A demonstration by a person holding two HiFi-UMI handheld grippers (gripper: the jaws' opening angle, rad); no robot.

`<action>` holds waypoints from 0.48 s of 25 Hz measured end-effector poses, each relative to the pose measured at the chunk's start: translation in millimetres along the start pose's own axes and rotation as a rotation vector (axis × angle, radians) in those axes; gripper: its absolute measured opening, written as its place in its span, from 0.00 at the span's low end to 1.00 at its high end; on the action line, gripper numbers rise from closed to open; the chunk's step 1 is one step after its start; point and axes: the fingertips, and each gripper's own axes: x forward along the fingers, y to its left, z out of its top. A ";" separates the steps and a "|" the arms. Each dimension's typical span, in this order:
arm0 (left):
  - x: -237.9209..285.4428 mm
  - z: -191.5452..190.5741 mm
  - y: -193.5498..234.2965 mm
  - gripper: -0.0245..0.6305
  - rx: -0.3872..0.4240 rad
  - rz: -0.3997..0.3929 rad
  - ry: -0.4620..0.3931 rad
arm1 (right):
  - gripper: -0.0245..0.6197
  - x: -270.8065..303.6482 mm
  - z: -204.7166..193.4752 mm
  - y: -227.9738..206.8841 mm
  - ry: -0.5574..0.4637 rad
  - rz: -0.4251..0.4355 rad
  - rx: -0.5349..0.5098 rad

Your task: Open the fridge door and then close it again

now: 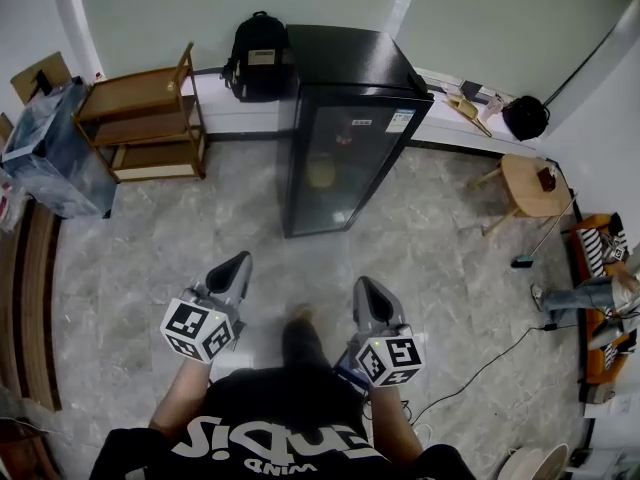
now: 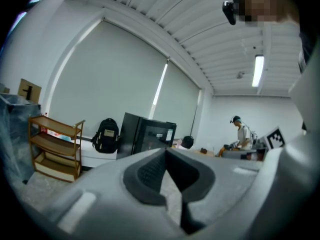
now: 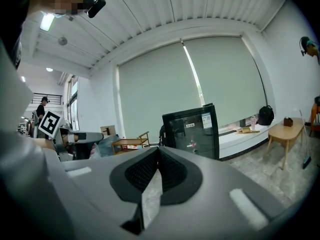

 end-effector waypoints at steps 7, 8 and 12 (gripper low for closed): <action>74.0 24.3 22.0 0.04 -0.011 0.035 -0.011 | 0.04 55.0 32.5 -55.2 0.017 0.014 -0.006; 84.9 26.9 24.6 0.04 -0.012 0.041 -0.014 | 0.04 62.4 36.6 -63.9 0.019 0.017 -0.008; 125.3 36.6 33.7 0.04 -0.011 0.068 -0.027 | 0.03 91.7 51.4 -96.7 0.021 0.035 -0.014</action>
